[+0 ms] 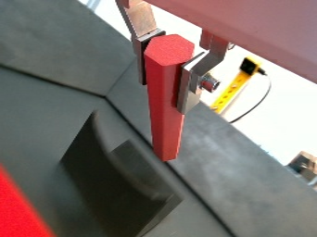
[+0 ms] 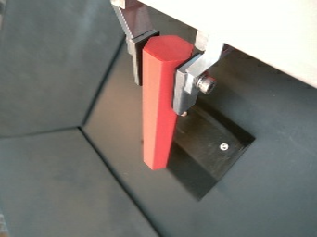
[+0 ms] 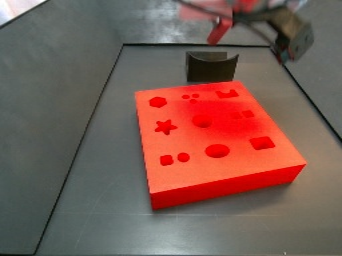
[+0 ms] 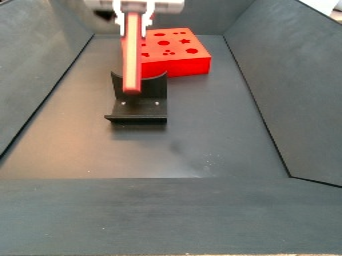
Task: Pick up the hexagon object. Move up. Place the hexagon object on the fixture. Regrasp the hexagon object. Move to above the board. Insert the hexagon object.
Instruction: Move to above the board.
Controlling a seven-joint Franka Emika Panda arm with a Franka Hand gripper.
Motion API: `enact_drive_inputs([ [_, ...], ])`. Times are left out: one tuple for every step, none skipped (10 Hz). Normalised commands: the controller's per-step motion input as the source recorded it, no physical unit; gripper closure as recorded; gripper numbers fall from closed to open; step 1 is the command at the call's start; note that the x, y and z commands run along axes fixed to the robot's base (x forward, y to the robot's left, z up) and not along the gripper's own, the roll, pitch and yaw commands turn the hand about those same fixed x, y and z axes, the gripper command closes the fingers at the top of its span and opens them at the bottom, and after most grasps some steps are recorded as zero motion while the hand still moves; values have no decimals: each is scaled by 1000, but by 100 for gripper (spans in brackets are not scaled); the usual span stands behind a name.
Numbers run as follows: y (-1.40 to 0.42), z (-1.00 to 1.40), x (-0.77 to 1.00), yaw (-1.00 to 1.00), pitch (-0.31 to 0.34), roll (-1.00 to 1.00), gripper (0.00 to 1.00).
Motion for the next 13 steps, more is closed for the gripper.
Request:
enact_drive_inputs([
  [10,1000,-73,-420,-30,-53,100],
  [17,1000,-75,-353,73,-44,100],
  [19,1000,-83,-268,147,-54,100],
  [21,1000,-88,-199,195,-63,100],
  [20,1000,-88,-154,222,-66,100],
  [15,1000,-79,-48,266,-61,100],
  [11,909,-70,-10,272,-50,100],
  [-3,672,-35,64,252,-35,100],
  [-9,497,-11,106,244,-27,100],
  [-18,269,17,145,224,-16,100],
  [-23,153,22,161,211,-12,100],
  [-1000,166,-672,29,139,-1000,100],
  [-1000,181,-672,31,130,-1000,100],
])
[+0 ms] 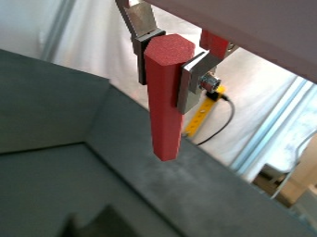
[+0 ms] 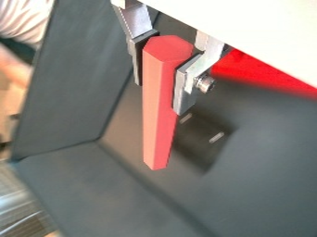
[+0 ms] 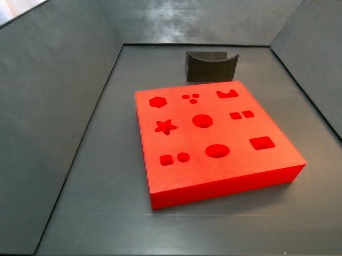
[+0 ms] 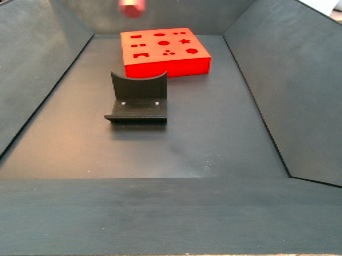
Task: Pick up the hexagon object. Move up. Place the hexagon object on the fixture. Regrasp the hexagon object. Move to above the board. Insert the hexagon object.
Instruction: Move to above the board.
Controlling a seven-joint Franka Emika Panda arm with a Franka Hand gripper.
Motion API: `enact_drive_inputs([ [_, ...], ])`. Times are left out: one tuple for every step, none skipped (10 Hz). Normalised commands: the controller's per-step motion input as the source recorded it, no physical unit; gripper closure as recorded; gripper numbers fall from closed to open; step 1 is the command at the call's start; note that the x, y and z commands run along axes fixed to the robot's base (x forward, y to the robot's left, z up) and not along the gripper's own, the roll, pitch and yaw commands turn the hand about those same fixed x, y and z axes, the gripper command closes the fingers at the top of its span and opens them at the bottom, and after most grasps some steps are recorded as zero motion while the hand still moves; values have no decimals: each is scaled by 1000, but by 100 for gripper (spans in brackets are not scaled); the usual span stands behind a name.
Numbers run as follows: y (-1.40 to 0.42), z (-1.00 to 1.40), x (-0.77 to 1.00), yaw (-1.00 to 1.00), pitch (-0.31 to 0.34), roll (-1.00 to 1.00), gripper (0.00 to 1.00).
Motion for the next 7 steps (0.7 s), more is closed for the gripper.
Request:
enact_drive_inputs([
  [-1000,203,-705,35,112,-1000,100],
  [-1000,179,-724,49,96,-1000,100],
  [-1000,186,-734,52,90,-1000,100],
  [-1000,195,-754,54,91,-1000,100],
  [-889,159,-706,59,72,-1000,100],
  [-721,133,-592,59,68,-1000,100],
  [-357,78,-345,60,48,-1000,100],
])
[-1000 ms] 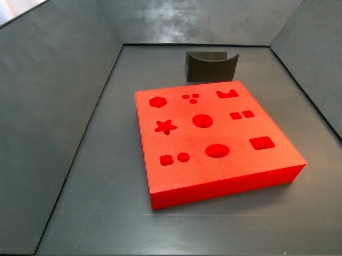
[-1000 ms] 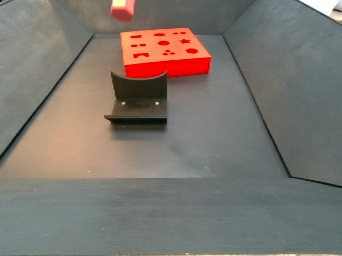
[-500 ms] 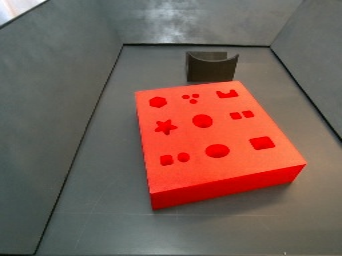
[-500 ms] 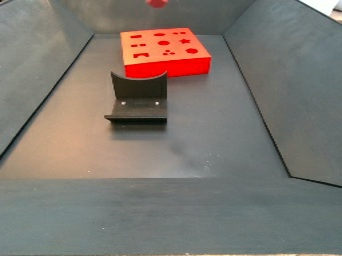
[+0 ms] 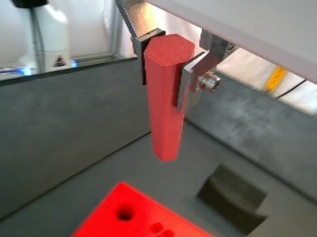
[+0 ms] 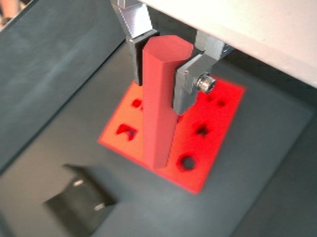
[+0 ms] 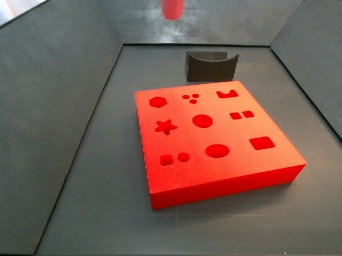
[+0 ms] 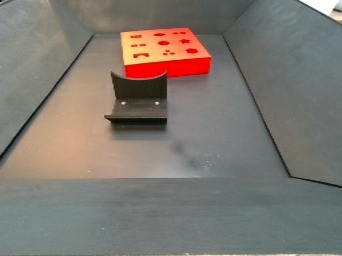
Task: Pick up the hexagon object. Move up. Place the hexagon object on the fixture. Regrasp the hexagon object. Move to above the board. Insert the hexagon object.
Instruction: Move to above the board, then insert the hexagon object.
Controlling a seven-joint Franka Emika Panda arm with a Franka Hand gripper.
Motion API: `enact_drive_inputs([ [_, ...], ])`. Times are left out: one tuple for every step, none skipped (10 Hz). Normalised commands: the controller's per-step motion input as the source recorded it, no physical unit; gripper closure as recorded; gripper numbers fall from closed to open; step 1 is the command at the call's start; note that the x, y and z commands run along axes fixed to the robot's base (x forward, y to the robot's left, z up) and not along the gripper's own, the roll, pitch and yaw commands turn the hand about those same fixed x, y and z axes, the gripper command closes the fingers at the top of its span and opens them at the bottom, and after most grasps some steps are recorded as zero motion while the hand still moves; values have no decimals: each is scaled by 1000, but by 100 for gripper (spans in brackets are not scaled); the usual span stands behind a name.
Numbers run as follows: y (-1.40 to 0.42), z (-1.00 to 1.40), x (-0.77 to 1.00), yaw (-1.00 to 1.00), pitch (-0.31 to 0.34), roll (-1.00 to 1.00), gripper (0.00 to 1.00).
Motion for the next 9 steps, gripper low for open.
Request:
enact_drive_inputs([
  [-140,29,-170,59,41,-1000,100],
  [-76,24,-113,50,25,-1000,100],
  [-37,11,-94,36,-2,-758,100],
  [-14,6,-76,19,-18,-528,100],
  [-5,7,-57,10,-23,-351,100],
  [4,5,-39,3,-19,-238,100],
  [17,0,-20,0,0,0,100],
  [137,-154,-160,0,-64,-41,100],
  [374,-394,-369,0,-144,-107,100],
])
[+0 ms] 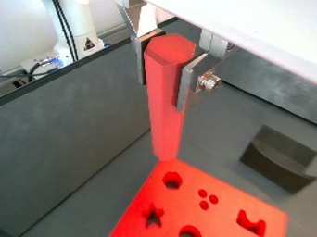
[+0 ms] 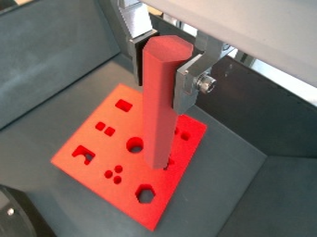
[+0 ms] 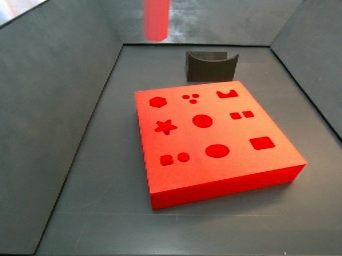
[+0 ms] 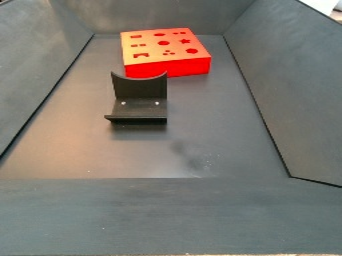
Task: Pick up the hexagon object. Move up. Place the hexagon object on the fixture. Regrasp the hexagon object. Move to above the board. Insert the hexagon object.
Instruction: Insert the hexagon object.
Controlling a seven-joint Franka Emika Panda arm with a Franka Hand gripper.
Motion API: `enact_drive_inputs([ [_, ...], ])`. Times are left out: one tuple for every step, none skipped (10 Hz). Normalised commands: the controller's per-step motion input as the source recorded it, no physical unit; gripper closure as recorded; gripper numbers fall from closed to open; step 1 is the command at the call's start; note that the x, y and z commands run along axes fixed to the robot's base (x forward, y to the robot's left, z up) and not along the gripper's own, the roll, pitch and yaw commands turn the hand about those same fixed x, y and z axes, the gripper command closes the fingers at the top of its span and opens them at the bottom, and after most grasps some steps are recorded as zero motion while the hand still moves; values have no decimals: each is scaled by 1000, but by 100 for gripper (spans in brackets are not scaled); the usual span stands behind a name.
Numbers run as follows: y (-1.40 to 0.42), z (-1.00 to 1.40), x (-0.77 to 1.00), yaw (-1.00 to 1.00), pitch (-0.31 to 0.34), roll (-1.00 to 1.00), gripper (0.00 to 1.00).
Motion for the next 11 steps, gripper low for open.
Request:
enact_drive_inputs([
  [540,-514,-500,0,-154,-149,100],
  [637,-571,-517,0,-154,-206,100],
  [583,-554,-591,-66,-180,-231,100],
  [369,-511,-640,-263,-184,-219,100],
  [171,-520,-651,-440,-184,-223,100],
  [71,-423,-491,-491,-259,-266,100],
  [0,-274,-311,-609,-293,-227,100],
  [0,-169,0,-709,-227,-193,100],
  [0,-80,309,-686,-149,-231,100],
  [0,-29,520,-549,-93,-239,100],
  [0,-180,734,-406,0,-107,100],
])
